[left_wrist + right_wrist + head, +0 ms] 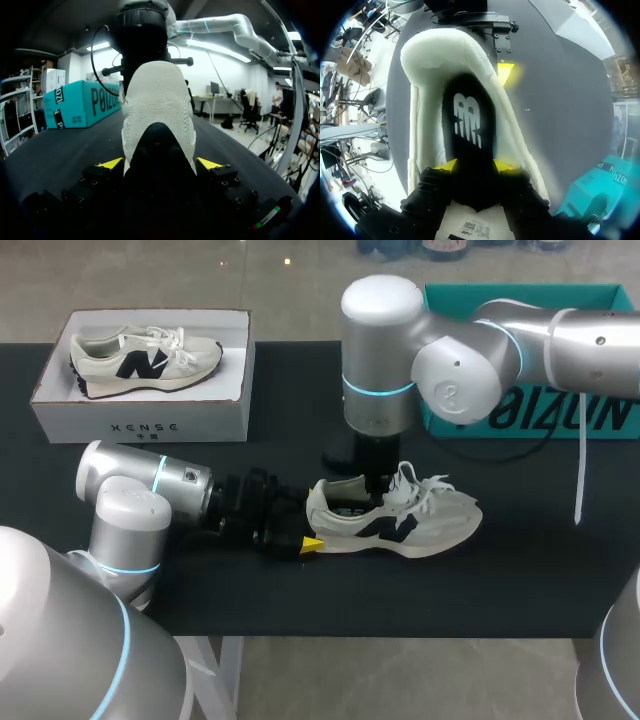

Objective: Take the shoe out of the shoebox, open the shoe tongue, remove and reinsert the insole, then place the shoe into the shoebox

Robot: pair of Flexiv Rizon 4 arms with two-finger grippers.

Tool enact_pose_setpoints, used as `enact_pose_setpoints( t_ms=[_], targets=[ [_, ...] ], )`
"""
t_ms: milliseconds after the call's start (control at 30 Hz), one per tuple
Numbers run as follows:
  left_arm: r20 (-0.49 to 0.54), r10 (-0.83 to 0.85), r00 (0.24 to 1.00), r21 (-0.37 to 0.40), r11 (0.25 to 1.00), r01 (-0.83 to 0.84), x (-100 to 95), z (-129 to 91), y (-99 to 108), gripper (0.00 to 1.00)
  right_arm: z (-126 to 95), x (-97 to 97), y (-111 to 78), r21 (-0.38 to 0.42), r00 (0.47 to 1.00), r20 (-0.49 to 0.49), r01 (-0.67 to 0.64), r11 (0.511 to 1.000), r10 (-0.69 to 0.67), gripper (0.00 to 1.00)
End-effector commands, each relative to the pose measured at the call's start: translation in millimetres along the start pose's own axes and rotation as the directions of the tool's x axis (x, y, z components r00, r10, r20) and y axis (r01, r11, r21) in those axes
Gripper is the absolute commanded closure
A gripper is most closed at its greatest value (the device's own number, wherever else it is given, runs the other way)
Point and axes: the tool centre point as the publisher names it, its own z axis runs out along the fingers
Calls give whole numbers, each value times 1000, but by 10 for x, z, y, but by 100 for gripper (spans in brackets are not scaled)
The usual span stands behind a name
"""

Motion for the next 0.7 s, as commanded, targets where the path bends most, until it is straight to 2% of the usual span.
enact_pose_setpoints(
  t_ms=[33, 100, 133, 167, 200, 700],
  targets=[
    [0, 0, 1000, -1, 1000, 0, 4, 33, 36, 100, 174, 47, 113, 29, 1000, -10, -1, 1000, 1, 54],
    [0, 0, 1000, -1, 1000, 0, 4, 33, 36, 100, 216, 83, 114, 41, 1000, -17, 0, 999, 1, 55],
    [0, 0, 1000, -1, 1000, 0, 4, 33, 36, 100, 232, 94, 110, 42, 1000, -17, 0, 999, 1, 62],
    [0, 0, 1000, -1, 1000, 0, 4, 33, 36, 100, 243, 94, 105, 42, 1000, -18, -1, 999, 2, 97],
    [0, 0, 1000, -1, 1000, 0, 4, 33, 36, 100, 247, 98, 99, 42, 1000, -19, -2, 999, 3, 100],
    [0, 0, 1000, -1, 1000, 0, 4, 33, 36, 100, -29, 55, -4, 46, 1000, 17, -15, 999, 14, 100]
  ],
)
